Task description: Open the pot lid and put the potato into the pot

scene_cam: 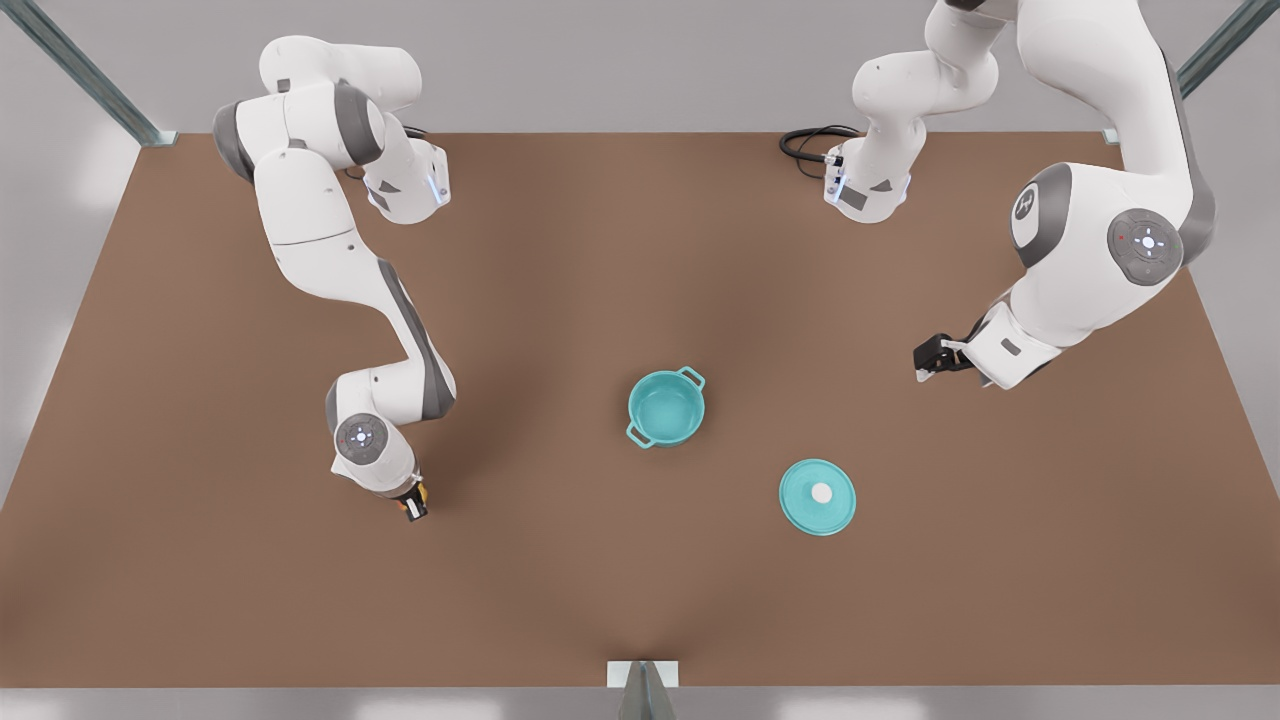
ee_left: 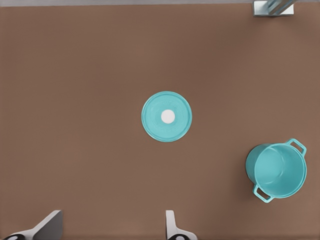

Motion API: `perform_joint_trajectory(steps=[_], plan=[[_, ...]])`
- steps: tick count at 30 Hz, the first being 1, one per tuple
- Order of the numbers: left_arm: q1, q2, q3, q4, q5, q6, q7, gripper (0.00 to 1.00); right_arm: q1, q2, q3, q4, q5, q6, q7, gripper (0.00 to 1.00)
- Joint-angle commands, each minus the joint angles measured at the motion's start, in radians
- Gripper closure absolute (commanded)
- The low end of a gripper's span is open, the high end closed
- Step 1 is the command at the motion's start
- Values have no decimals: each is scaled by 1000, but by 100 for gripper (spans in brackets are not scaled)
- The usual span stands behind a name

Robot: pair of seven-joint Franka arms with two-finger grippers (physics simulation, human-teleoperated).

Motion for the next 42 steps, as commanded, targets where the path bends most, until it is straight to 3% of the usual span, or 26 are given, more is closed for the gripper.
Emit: perform_joint_trajectory(steps=[1,11,20,27,38,42], plan=[[0,-1,-1,0,1,-2,-2,0,0,-1,0,0,-1,-7,8,45],[0,-1,-1,1,1,-5,-2,0,0,-12,0,3,2,-26,6,51],[2,1,-1,1,1,-5,-2,0,-2,-55,0,26,7,-101,3,51],[2,1,-1,0,1,-7,-2,0,12,-113,72,62,-4,-203,6,50],[2,2,-1,0,1,-2,-2,0,267,-184,80,178,11,-421,39,51],[2,2,-1,0,1,-4,-2,0,275,-193,166,197,-3,-464,108,51]])
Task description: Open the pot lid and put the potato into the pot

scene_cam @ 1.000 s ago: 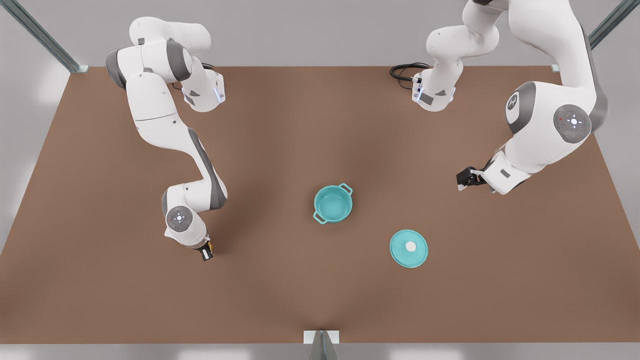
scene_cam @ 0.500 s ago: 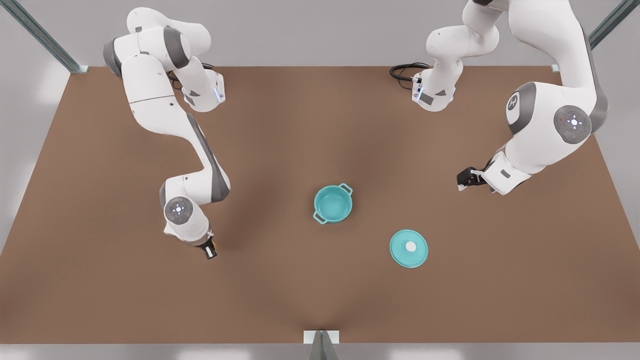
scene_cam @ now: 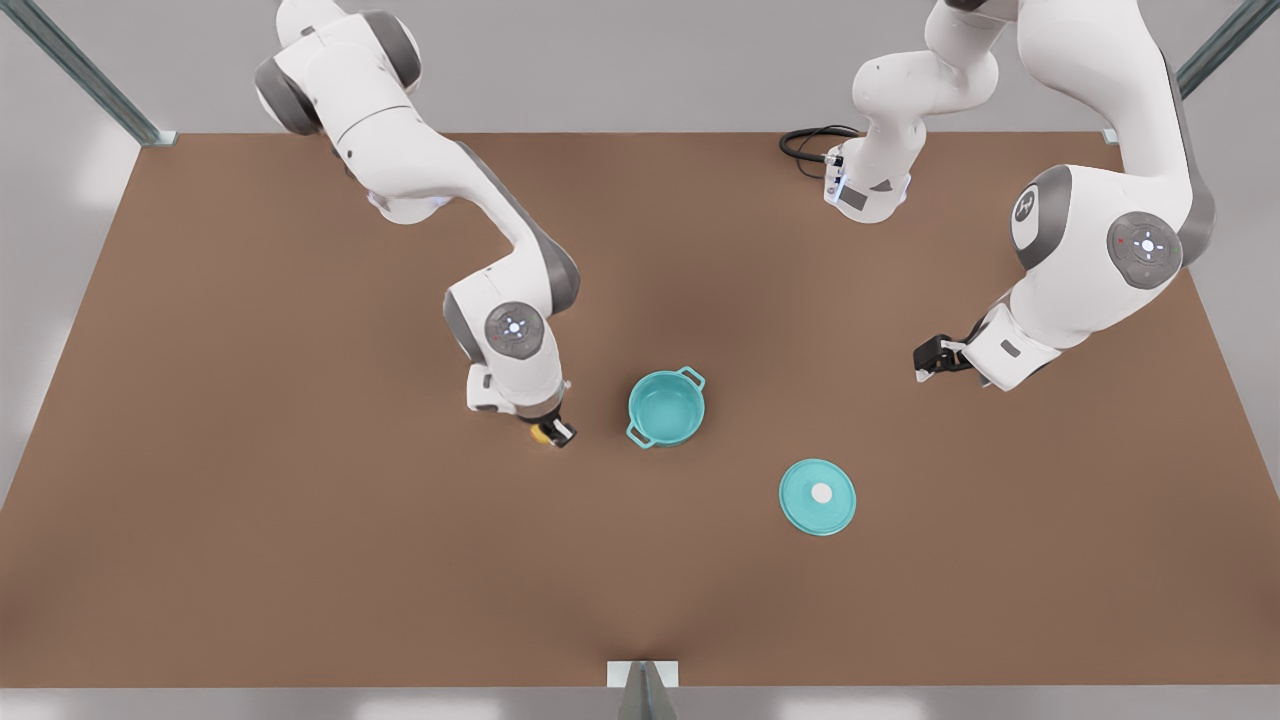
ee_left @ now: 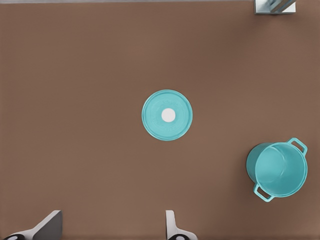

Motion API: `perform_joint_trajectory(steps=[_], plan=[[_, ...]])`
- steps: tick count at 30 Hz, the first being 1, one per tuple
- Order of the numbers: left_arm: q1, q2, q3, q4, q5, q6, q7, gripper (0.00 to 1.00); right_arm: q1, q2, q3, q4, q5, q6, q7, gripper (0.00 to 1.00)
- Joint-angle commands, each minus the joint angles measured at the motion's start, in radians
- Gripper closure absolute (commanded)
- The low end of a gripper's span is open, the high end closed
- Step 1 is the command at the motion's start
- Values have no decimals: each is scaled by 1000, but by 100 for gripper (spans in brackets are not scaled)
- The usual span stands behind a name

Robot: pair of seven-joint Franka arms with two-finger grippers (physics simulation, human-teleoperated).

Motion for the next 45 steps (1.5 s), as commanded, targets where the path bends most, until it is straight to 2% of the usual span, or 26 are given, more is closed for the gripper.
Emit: perform_joint_trajectory(steps=[1,3,5,8,22,35,36,37,42,44,45], plan=[[1,1,-1,1,1,-1,0,0,7,-11,26,3,-5,-85,85,51],[0,2,-1,-3,13,-10,2,0,30,-12,27,38,-2,-99,102,51],[-5,-7,-16,1,10,-117,-1,0,48,-8,49,70,-1,-96,112,50],[-6,-7,-107,43,105,-122,-6,0,68,35,75,133,-1,-79,131,51],[11,7,-101,39,97,-114,-7,0,180,246,77,167,-10,135,190,50],[8,13,-104,36,87,-111,-6,0,179,269,72,220,-10,236,188,49],[8,13,-104,36,87,-111,-6,0,179,269,72,216,-21,234,145,12],[8,14,-104,36,87,-111,-7,0,179,269,72,216,-24,233,144,2],[8,13,-104,36,87,-111,-6,0,171,247,70,216,-37,191,136,0],[8,13,-104,37,87,-111,-6,0,55,152,67,220,-37,-51,-34,0],[8,11,-104,36,85,-113,-6,0,-76,59,66,222,-37,-218,-227,0]])
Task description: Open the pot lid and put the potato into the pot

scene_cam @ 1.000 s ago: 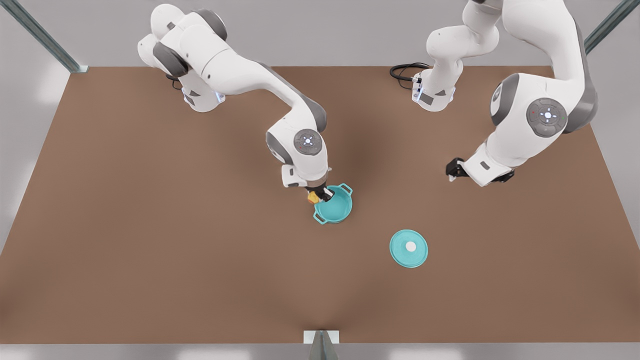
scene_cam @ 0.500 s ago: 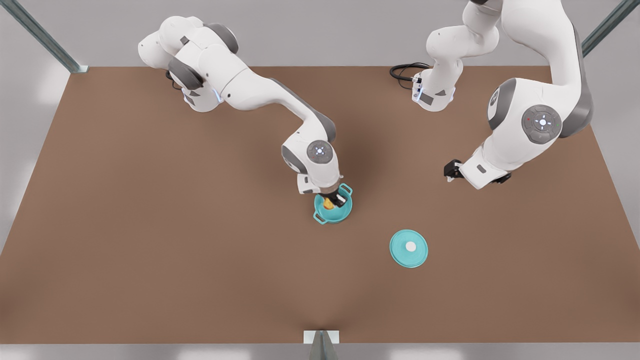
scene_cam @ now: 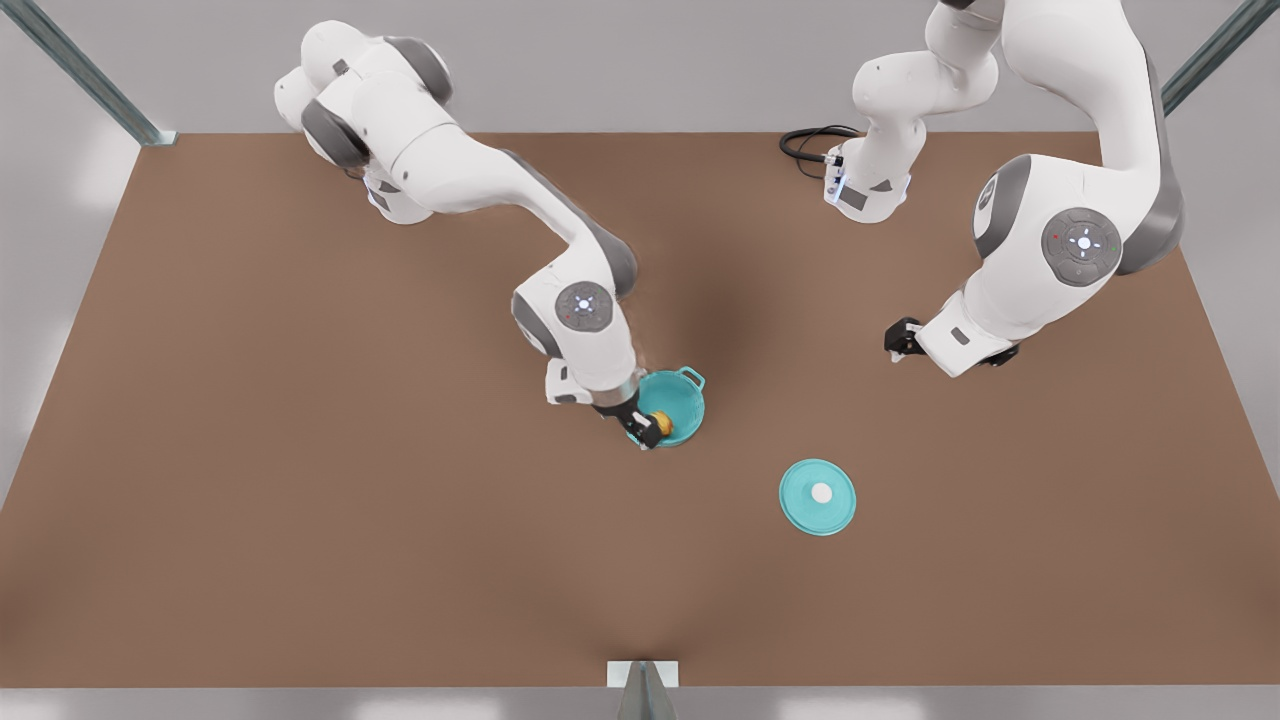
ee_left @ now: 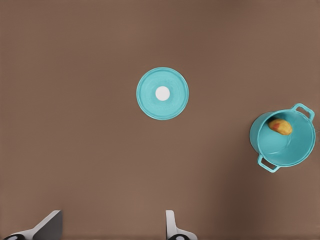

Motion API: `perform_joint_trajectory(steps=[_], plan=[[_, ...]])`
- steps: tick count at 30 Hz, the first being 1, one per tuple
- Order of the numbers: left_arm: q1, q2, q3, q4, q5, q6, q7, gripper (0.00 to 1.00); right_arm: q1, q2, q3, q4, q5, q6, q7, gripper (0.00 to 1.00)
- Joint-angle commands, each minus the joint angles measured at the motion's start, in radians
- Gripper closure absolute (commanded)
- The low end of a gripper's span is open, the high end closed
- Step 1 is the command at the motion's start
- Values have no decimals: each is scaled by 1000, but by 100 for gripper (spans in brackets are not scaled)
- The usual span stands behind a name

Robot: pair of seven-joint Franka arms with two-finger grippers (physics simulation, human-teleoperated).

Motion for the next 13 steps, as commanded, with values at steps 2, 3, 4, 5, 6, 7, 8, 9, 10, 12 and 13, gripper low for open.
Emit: perform_joint_trajectory(steps=[2,3,4,5,6,7,8,9,10,12,13], plan=[[-2,-8,-4,1,-16,-18,-8,0,-318,-178,-37,1,-73,-525,-868,0],[3,-6,1,8,-16,-17,-5,0,-493,-228,-60,-9,-124,-534,-1233,0],[3,-6,2,8,-14,-18,-5,0,-634,-239,-57,-31,32,-518,-1445,0],[6,-6,4,8,-14,-18,-2,0,-699,-319,-55,-163,103,-467,-1528,0],[6,-6,4,8,-14,-18,-2,0,-710,-440,-55,-387,135,-335,-1530,0],[6,-6,4,8,-14,-17,-2,0,-708,-451,-54,-404,149,-326,-1528,0],[4,-6,4,8,-14,-18,-2,0,-705,-451,-52,-401,149,-326,-1523,0],[4,-6,2,8,-14,-18,-2,0,-702,-451,-48,-389,149,-332,-1507,0],[4,-5,2,8,-16,-18,-2,0,-702,-449,-16,-386,148,-332,-1467,0],[4,-6,2,8,-14,-18,-2,0,-702,-449,-5,-386,148,-335,-1464,0],[4,-6,2,8,-14,-18,-2,0,-702,-449,0,-386,148,-335,-1462,0]])
